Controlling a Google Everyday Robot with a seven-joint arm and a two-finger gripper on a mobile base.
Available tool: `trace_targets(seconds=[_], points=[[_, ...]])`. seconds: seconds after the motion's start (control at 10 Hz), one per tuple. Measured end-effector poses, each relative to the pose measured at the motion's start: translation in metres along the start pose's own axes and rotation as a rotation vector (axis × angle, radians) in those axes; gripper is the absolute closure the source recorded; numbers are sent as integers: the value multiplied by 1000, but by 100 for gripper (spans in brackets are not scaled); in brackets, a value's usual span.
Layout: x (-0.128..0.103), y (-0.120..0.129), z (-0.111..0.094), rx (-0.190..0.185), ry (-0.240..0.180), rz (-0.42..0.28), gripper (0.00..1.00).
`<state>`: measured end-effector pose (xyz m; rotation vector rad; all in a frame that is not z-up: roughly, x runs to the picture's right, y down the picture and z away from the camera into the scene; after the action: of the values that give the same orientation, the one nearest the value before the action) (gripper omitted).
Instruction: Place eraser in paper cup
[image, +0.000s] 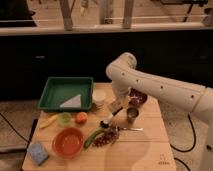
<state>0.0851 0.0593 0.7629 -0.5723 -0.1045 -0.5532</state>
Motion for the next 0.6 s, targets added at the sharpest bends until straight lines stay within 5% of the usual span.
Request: trace_targets(seconds=[0.6], points=[[-24,-30,2,-5,-5,-95,100]])
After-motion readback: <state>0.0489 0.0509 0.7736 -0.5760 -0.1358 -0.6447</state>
